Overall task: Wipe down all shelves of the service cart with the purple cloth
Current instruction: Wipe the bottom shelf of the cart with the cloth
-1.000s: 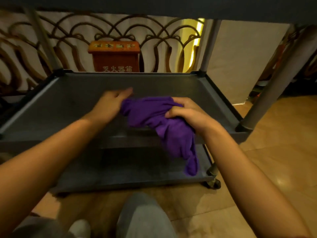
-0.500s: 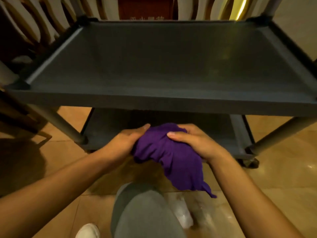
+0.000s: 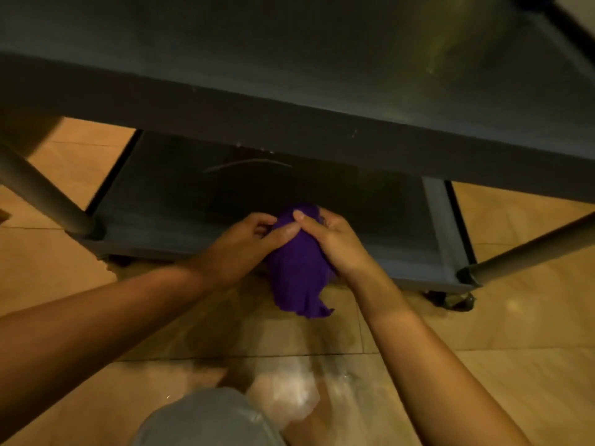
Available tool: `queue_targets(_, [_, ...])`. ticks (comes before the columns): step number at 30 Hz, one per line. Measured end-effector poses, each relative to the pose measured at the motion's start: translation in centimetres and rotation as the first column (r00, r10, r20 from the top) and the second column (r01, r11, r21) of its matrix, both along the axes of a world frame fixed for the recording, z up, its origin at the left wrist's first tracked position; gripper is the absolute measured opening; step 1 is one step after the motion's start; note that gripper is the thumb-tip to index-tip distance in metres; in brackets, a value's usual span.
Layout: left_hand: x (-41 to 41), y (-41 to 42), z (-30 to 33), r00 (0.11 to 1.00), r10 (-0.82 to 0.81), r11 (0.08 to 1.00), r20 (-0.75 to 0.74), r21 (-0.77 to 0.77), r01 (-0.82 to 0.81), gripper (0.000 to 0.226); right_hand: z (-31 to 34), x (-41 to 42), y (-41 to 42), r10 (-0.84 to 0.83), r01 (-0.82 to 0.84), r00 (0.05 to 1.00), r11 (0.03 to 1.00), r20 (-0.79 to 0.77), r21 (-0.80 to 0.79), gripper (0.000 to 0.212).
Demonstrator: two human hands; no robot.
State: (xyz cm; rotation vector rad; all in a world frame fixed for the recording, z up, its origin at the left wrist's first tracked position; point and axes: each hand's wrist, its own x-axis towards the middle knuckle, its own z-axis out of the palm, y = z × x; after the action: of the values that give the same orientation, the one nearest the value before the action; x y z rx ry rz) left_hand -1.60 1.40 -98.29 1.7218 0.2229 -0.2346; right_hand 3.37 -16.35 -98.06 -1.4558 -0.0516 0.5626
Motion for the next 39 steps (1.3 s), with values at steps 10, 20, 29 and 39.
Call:
queue_targets(10, [6.7, 0.8, 0.5, 0.991, -0.09, 0.987, -0.099, -0.145, 0.075, 0.058, -0.8, 4.1, 1.4, -0.173, 0.173, 0.982, 0.985, -0.079, -0.01, 0.056])
queue_targets(20, [6.2, -1.1, -2.0, 0.969, -0.043, 0.989, 0.245, 0.145, 0.008, 0.037, -5.6, -1.1, -0.1, -0.019, 0.222, 0.928, 0.831, -0.373, 0.51, 0.062])
queue_targets(29, [8.4, 3.2, -5.2, 0.974, -0.225, 0.627, -0.025, 0.761, 0.165, 0.075, -6.0, 2.0, -2.2, -0.343, 0.347, 0.932, 0.938, -0.12, 0.008, 0.031])
queue_targets(39, [11.2, 12.2, -7.9, 0.981, -0.193, 0.322, -0.033, 0.942, 0.095, 0.081, -8.1, 12.9, -0.6, -0.367, 0.391, 0.92, 0.882, 0.14, -0.261, 0.025])
